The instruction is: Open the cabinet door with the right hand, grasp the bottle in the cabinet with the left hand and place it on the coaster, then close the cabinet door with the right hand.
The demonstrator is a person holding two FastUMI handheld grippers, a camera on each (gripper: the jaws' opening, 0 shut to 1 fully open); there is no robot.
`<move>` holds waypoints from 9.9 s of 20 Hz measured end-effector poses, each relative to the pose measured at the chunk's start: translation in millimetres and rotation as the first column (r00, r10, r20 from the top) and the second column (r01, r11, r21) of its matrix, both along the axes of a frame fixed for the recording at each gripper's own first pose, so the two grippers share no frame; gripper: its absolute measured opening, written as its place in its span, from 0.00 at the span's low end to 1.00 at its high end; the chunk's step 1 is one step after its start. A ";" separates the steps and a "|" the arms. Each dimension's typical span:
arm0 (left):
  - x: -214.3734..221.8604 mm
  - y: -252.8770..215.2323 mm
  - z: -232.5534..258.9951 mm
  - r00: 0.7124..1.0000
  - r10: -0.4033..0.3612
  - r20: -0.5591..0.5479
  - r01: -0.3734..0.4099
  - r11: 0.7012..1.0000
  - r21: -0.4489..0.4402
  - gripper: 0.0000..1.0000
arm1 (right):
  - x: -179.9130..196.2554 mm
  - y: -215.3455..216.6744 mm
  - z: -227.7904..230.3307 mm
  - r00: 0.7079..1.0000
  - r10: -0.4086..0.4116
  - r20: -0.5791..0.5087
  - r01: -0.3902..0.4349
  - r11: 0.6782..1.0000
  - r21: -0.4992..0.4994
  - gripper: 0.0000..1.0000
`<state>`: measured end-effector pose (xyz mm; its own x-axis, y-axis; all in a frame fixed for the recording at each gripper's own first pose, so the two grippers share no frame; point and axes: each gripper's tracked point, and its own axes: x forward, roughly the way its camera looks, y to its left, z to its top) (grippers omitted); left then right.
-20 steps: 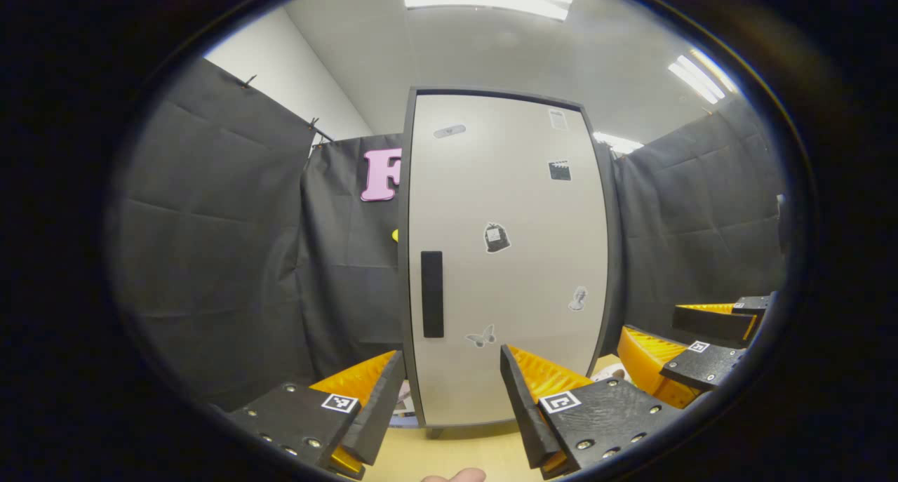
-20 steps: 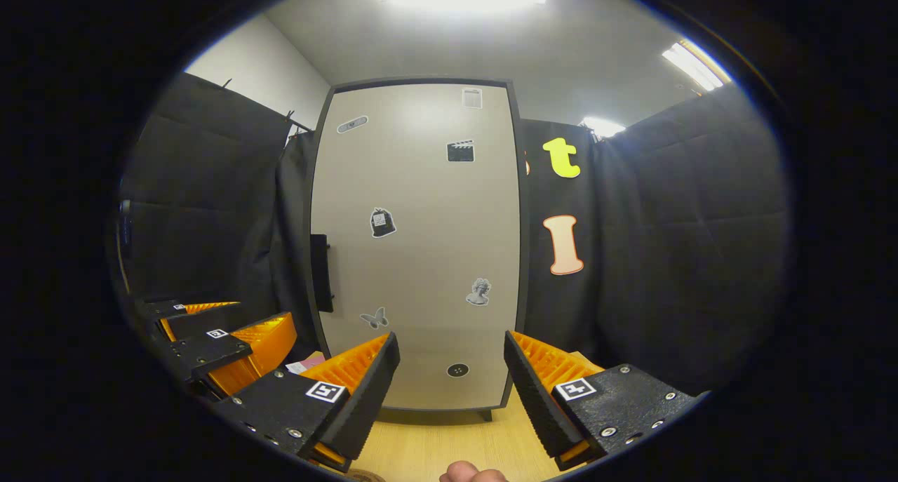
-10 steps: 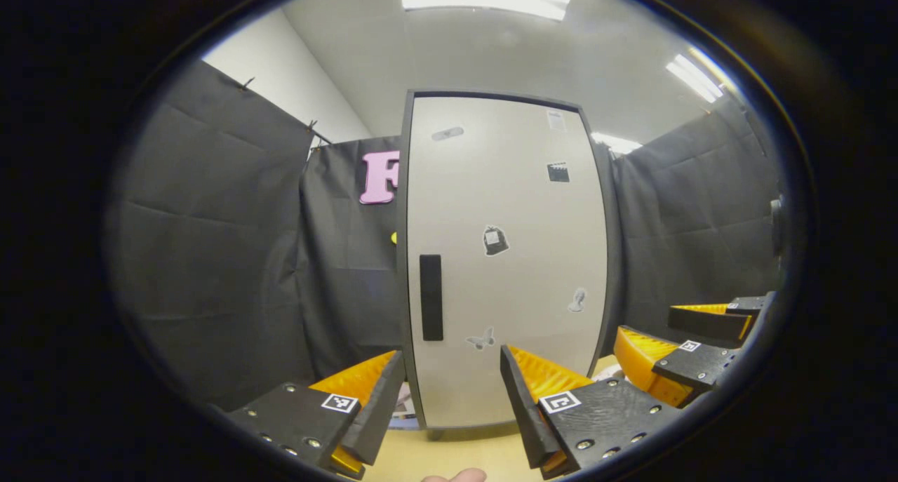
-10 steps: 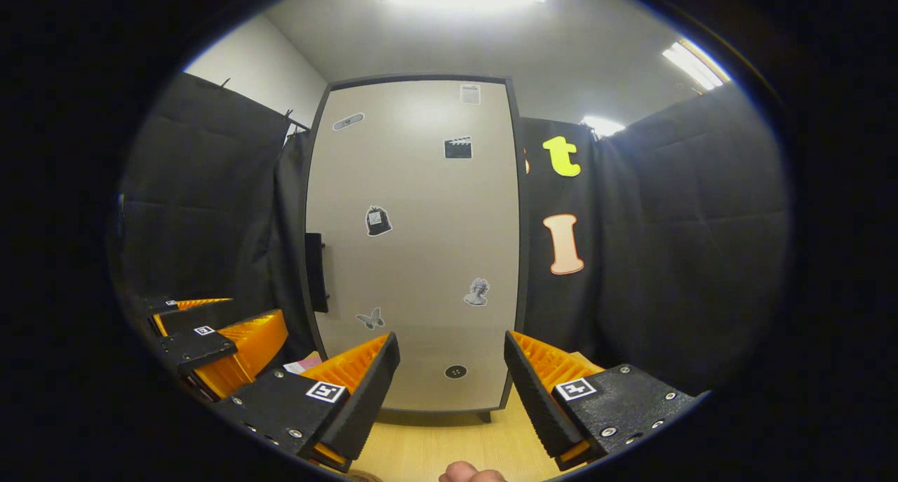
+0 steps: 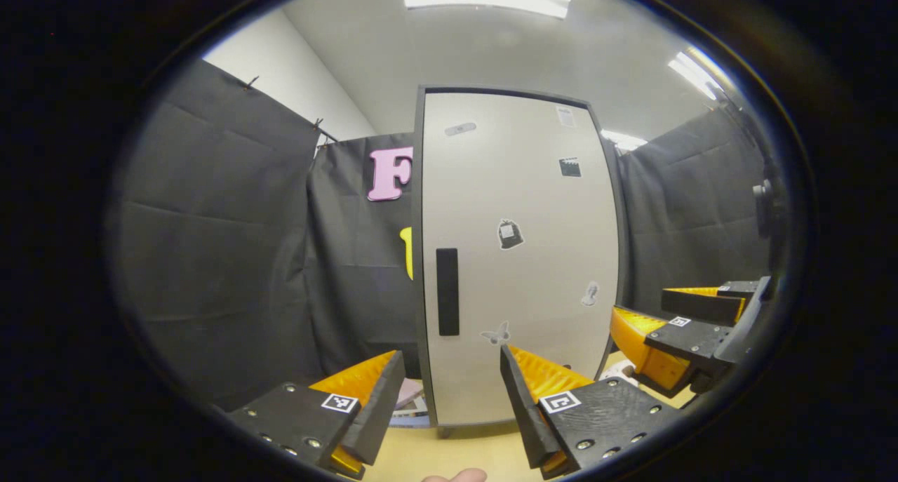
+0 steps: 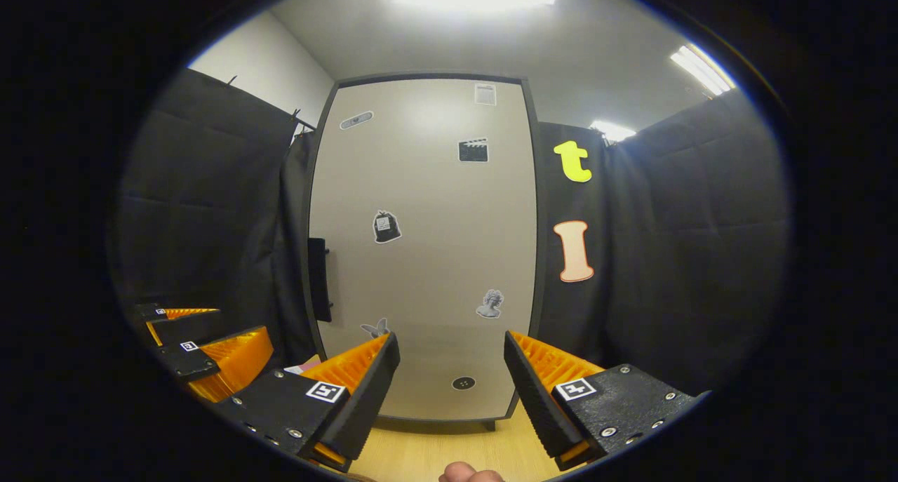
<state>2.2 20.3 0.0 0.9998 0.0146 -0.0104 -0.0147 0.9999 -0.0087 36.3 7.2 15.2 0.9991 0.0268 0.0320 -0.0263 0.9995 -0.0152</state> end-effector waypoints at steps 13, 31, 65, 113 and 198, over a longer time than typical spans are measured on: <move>-7.6 77.3 -23.5 0.997 0.076 -0.016 -0.075 0.997 0.020 0.78 | 46.7 72.7 16.7 0.996 0.080 0.042 -0.079 0.996 -0.029 0.93; -41.5 157.1 -87.2 0.970 0.197 -0.140 -0.197 0.980 0.012 0.78 | 140.5 182.0 -7.3 0.987 0.160 -0.008 -0.160 0.980 -0.115 0.94; -66.8 168.3 -107.2 0.955 0.229 -0.188 -0.235 0.972 -0.007 0.78 | 110.9 189.1 -13.8 0.922 0.384 -0.054 -0.388 0.916 -0.100 0.24; -81.9 11.0 -45.4 0.970 0.176 -0.167 -0.176 0.984 0.012 0.78 | 4.2 56.4 -8.4 0.732 0.662 -0.160 -0.673 0.739 -0.026 0.24; 331.2 9.0 -72.3 0.998 -0.014 -0.055 0.019 0.996 0.087 0.68 | -12.9 -121.7 -87.9 0.918 -0.294 -0.266 0.331 0.938 0.105 0.93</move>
